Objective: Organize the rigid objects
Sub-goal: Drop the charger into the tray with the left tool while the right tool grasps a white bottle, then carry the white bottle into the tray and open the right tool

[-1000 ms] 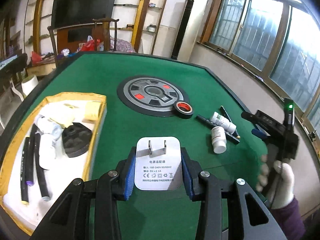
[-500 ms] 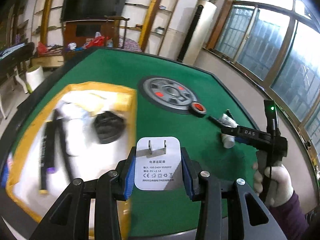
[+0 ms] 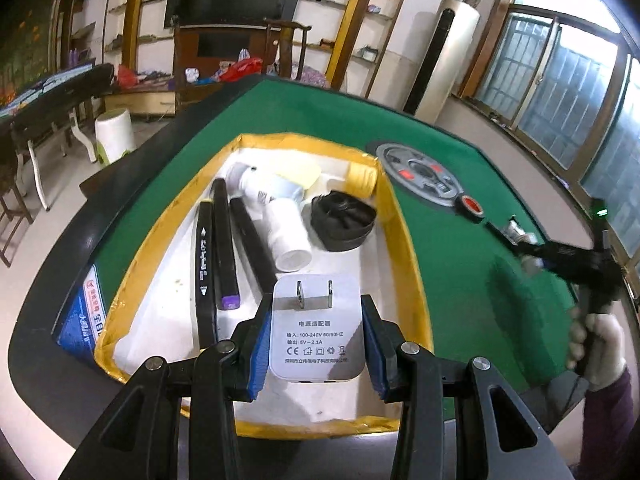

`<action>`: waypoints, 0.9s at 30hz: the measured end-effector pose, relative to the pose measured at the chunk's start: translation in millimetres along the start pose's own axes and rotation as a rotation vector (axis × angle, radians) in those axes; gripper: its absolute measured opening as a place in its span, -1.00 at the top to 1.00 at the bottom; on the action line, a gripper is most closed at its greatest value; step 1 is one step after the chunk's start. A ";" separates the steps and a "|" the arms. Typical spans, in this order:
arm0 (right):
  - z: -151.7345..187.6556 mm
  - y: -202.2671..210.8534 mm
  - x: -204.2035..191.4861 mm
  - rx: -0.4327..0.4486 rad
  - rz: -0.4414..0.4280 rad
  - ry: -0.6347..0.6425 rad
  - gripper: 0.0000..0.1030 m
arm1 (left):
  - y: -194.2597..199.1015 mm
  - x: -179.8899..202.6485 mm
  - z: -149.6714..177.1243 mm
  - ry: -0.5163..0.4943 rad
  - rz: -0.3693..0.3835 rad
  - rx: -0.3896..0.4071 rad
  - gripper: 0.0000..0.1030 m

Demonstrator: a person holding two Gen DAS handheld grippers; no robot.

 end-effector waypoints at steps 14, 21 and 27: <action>6.3 38.6 -133.5 -0.058 -0.320 0.122 0.23 | -40.7 -40.3 3.9 0.128 -0.088 -0.073 -0.25; 30.1 27.6 -205.0 -0.170 -0.428 0.190 0.22 | -16.4 -49.8 -3.6 0.185 -0.042 -0.021 -0.30; 65.5 14.7 -270.2 -0.259 -0.468 0.307 0.22 | 20.5 -68.8 -12.2 0.248 -0.035 0.077 -0.41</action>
Point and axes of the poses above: each gripper's, at about its wrist camera, not at the fingertips, and y roughly against the way its jaws point, x to its right, z to its underside, the point moved 2 cm from there along -y, roughly the way its jaws point, and after that the axes turned 13 degrees about x, right-handed, at the moved point
